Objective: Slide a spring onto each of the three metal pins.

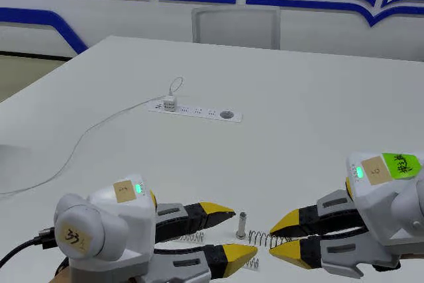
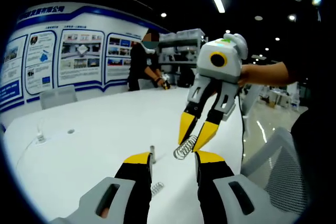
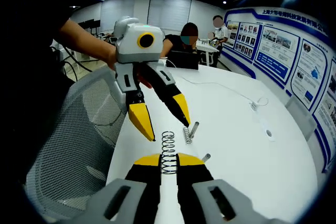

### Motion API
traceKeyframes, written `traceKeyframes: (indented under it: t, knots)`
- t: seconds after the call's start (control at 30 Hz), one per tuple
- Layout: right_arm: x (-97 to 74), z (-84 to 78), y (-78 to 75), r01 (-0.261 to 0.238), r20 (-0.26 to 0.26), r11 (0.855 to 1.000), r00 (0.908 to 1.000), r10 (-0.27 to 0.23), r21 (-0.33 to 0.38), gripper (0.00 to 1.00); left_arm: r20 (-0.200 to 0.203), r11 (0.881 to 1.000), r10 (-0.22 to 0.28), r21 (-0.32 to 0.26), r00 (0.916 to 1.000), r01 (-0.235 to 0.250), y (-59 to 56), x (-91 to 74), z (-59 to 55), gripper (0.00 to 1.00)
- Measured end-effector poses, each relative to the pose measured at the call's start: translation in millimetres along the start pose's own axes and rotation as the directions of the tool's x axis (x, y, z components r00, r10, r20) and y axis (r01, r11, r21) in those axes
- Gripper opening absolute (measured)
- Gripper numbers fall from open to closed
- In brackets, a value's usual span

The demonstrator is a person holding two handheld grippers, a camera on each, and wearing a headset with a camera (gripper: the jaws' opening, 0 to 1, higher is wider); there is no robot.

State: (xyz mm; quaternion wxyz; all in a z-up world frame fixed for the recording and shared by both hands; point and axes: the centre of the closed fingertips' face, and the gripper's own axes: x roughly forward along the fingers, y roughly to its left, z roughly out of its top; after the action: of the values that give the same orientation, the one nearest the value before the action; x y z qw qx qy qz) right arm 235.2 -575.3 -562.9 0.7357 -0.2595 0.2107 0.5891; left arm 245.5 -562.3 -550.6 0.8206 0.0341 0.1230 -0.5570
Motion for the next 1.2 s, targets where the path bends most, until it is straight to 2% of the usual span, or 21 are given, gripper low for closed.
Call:
traceKeyframes:
  t: [0.23,0.67,1.0,1.2]
  knots:
    - [1.6,2.9,2.9,-0.022,-0.002,0.999,0.9998,0.022,-0.028,0.11,0.006,1.000,-0.030,-0.004,0.9995,0.030,-3.6,4.9,4.6,0.24]
    - [-0.3,2.8,9.0,-0.052,-0.004,0.998,0.9987,0.051,-0.046,0.11,-0.012,0.993,-0.114,-0.011,0.9935,0.113,-17.3,4.1,0.3,0.14]
    - [-0.9,7.4,11.2,-0.071,0.014,0.996,0.9973,0.072,-0.062,0.11,-0.003,0.990,-0.141,-0.022,0.9899,0.141,-18.8,1.2,1.9,0.13]
    - [-2.8,12.4,13.2,-0.086,0.037,0.994,0.9954,0.089,-0.064,0.11,0.004,0.984,-0.173,-0.037,0.9850,0.173,-21.1,-1.8,3.8,0.13]
